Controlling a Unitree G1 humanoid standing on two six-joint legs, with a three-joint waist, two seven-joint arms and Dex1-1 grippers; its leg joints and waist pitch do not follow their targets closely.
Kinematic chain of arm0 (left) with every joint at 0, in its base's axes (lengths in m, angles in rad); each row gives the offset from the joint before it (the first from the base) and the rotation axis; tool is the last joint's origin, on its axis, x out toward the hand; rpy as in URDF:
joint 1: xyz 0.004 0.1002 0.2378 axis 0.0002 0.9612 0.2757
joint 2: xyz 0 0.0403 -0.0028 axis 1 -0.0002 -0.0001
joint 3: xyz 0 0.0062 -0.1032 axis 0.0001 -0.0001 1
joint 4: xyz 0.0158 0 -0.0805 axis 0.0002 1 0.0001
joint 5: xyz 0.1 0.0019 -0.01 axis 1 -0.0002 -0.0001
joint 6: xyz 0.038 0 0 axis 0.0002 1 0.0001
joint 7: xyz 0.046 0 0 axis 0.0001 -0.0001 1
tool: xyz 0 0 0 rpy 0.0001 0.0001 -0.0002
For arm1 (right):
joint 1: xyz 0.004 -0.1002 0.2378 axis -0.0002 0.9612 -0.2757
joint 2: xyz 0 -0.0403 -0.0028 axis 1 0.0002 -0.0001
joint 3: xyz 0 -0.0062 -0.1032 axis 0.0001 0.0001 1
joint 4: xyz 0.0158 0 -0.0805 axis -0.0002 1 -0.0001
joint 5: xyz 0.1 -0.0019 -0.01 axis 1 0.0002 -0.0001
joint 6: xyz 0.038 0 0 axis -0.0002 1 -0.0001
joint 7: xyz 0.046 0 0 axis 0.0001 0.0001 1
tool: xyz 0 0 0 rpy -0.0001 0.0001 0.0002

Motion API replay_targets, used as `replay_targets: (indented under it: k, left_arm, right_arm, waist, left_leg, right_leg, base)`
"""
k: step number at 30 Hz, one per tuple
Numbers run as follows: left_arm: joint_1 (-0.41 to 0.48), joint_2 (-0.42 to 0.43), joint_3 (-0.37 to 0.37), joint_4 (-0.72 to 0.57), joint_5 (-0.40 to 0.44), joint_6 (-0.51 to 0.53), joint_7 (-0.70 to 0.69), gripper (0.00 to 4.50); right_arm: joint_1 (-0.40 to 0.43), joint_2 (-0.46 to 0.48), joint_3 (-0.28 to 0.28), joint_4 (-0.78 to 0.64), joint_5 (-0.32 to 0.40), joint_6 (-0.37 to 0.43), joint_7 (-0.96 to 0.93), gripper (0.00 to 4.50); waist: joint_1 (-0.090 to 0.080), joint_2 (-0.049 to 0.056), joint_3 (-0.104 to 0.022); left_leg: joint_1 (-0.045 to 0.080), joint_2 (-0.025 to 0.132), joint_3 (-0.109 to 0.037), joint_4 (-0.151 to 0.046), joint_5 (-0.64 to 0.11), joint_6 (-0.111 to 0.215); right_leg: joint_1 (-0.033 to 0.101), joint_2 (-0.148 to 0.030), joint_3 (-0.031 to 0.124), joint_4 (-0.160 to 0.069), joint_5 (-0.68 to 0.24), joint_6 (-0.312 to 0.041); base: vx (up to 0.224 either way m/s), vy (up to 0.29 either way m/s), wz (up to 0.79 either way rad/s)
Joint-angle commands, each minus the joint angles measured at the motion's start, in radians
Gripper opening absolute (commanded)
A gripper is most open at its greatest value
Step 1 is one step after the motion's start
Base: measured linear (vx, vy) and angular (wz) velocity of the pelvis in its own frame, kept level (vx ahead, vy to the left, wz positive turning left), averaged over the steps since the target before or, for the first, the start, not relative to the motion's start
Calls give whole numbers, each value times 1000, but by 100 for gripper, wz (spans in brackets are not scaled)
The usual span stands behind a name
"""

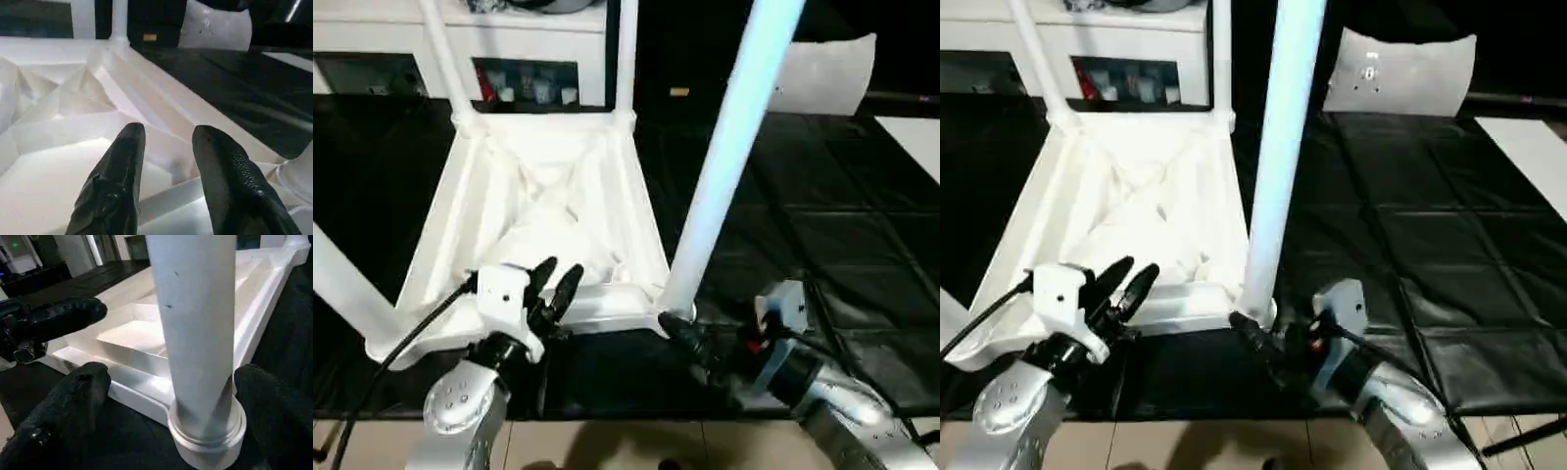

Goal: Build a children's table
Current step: Rotate leg to tighten

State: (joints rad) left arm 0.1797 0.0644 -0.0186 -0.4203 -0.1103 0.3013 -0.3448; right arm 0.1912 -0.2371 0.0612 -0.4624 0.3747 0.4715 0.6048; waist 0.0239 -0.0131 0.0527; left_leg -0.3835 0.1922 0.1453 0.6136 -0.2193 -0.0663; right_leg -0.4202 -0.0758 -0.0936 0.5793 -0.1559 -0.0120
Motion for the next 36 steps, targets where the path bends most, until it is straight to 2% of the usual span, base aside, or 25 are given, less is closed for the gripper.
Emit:
replay_targets:
  k: [1,2,3,4,5,6,7,8,9,10,11,12,13,14,15,16,17,18,19,21,22,24,29,32,36]
  left_arm:
    - [3,1,-14,-26,14,18,14,182]
    - [7,2,-19,-29,17,18,15,182]
    - [9,2,-22,-30,18,17,16,182]
    - [14,6,-28,-31,23,14,18,182]
    - [18,9,-34,-33,23,12,22,182]
    - [21,10,-37,-34,23,11,23,182]
    - [21,12,-41,-35,23,12,25,182]
    - [21,12,-43,-36,24,12,26,182]
    - [22,14,-45,-37,25,11,25,182]
    - [23,20,-48,-37,28,8,25,182]
    - [23,20,-48,-37,28,8,25,182]
    - [28,26,-49,-37,29,4,23,182]
    - [33,32,-50,-36,32,0,22,182]
    - [40,37,-50,-38,32,-3,19,182]
    - [47,42,-51,-40,33,-5,17,182]
    - [54,50,-53,-42,37,-7,15,182]
    - [61,57,-55,-43,40,-9,13,182]
    - [68,63,-57,-44,41,-14,8,200]
    - [71,66,-55,-44,39,-17,7,200]
    - [80,67,-47,-43,24,-17,10,214]
    - [88,67,-25,-32,32,-16,35,228]
    - [91,66,-19,-27,42,-17,45,235]
    - [151,78,18,-29,22,-59,49,277]
    - [177,85,21,-49,14,-82,40,295]
    - [185,80,10,-66,3,-110,33,319]
  right_arm:
    - [-1,-4,-8,-17,-8,10,-13,450]
    - [-1,-5,-8,-14,-10,6,-15,450]
    - [-1,-7,-6,-11,-10,2,-19,450]
    - [-1,-9,-6,-7,-8,-2,-21,450]
    - [-1,-13,-3,-5,-7,-5,-22,450]
    - [0,-15,-1,-3,-8,-7,-21,450]
    - [-1,-18,2,2,-11,-13,-20,450]
    - [-2,-20,3,4,-12,-15,-19,450]
    - [-2,-21,7,8,-15,-19,-17,450]
    - [-3,-23,14,15,-16,-23,-12,450]
    - [-3,-23,14,15,-16,-23,-12,450]
    - [-4,-25,20,21,-12,-27,-5,450]
    - [-4,-26,23,26,-2,-27,4,450]
    - [-3,-27,24,29,0,-30,9,450]
    - [-3,-29,26,33,1,-38,14,450]
    - [-5,-32,30,37,0,-56,26,450]
    - [-6,-35,34,41,-1,-70,36,450]
    - [-7,-36,36,42,-2,-76,39,450]
    - [-9,-36,38,42,7,-75,49,450]
    - [-16,-41,47,36,34,-73,83,450]
    - [-34,-44,51,28,73,-60,122,450]
    - [-40,-46,52,28,83,-57,129,450]
    - [-98,-42,60,59,123,-59,175,450]
    - [-147,-16,62,114,97,-90,155,450]
    - [-208,17,68,176,64,-134,120,450]
  waist:
    - [-5,3,-68]
    - [-6,2,-78]
    - [-7,0,-78]
    - [-3,2,-61]
    - [-10,6,-32]
    - [-21,9,-14]
    - [-43,10,4]
    - [-49,23,12]
    - [-8,41,20]
    - [21,28,25]
    - [19,15,21]
    - [6,-33,22]
    - [5,-52,29]
    - [11,-38,10]
    - [21,-34,6]
    - [18,-17,1]
    - [14,-12,0]
    - [4,-11,7]
    - [0,2,5]
    - [-5,5,4]
    - [-4,-2,6]
    - [-8,-2,5]
    - [-11,-7,-3]
    - [-11,-12,-13]
    - [-5,-15,-27]
  left_leg:
    - [-25,-3,11,-36,370,267]
    - [-27,-8,11,-27,391,300]
    - [-42,-12,13,-25,348,351]
    - [-34,4,18,-40,75,327]
    - [-8,20,13,-58,-247,207]
    - [11,24,8,-63,-392,135]
    - [47,33,-10,-71,-599,32]
    - [49,49,-23,-96,-682,10]
    - [-58,115,-43,-215,-853,-16]
    - [-30,110,6,-226,-880,-1]
    - [-7,106,12,-215,-846,-3]
    - [53,19,5,-71,-606,-58]
    - [75,-26,-2,83,-268,-28]
    - [51,-19,-26,69,-155,-11]
    - [-3,11,-36,-39,-112,-31]
    - [6,25,-41,-80,-201,-38]
    - [12,28,-38,-87,-251,-30]
    - [13,28,-36,-97,-321,-16]
    - [11,31,-40,-101,-352,-15]
    - [9,34,-44,-105,-370,-19]
    - [7,34,-44,-109,-364,-13]
    - [13,36,-41,-110,-362,-5]
    - [10,37,-33,-108,-305,12]
    - [9,38,-26,-103,-220,25]
    - [10,34,-15,-86,-6,81]
  right_leg:
    - [29,-18,26,-46,253,-223]
    - [26,-17,23,-45,273,-234]
    - [20,-14,14,-58,207,-237]
    - [18,-28,5,-99,-146,-201]
    - [14,-40,-6,-127,-557,-110]
    - [3,-35,-23,-145,-709,-43]
    - [-1,-21,-67,-183,-810,75]
    - [19,-12,-83,-170,-756,92]
    - [142,-17,-32,115,-389,20]
    - [105,-6,0,133,-262,-9]
    - [100,-19,45,143,-359,8]
    - [13,-103,86,-80,-900,65]
    - [-40,-149,88,-177,-1274,113]
    - [13,-170,106,-155,-1219,84]
    - [77,-126,78,-100,-940,42]
    - [69,-68,63,-62,-652,-2]
    - [65,-60,63,-59,-580,-21]
    - [65,-59,66,-61,-539,-51]
    - [69,-64,66,-65,-558,-62]
    - [73,-66,67,-69,-526,-72]
    - [75,-64,68,-68,-490,-78]
    - [73,-64,70,-69,-464,-91]
    - [72,-63,80,-62,-369,-116]
    - [75,-61,82,-50,-230,-144]
    - [84,-59,81,-21,62,-194]
  base:
    - [0,0,0]
    - [-50,15,0]
    - [-50,15,0]
    - [-77,7,-1]
    - [-96,6,-4]
    - [-96,6,-4]
    - [-105,6,-5]
    - [-56,3,-1]
    - [-136,1,-4]
    - [-120,-44,6]
    - [-112,-102,0]
    - [-32,-101,3]
    - [-37,-72,-17]
    - [-3,15,-21]
    - [-3,15,-21]
    - [0,0,0]
    - [0,0,0]
    - [0,0,0]
    - [0,0,0]
    - [0,0,0]
    - [0,0,0]
    - [0,0,0]
    - [12,1,0]
    - [63,-1,0]
    - [29,-3,-1]
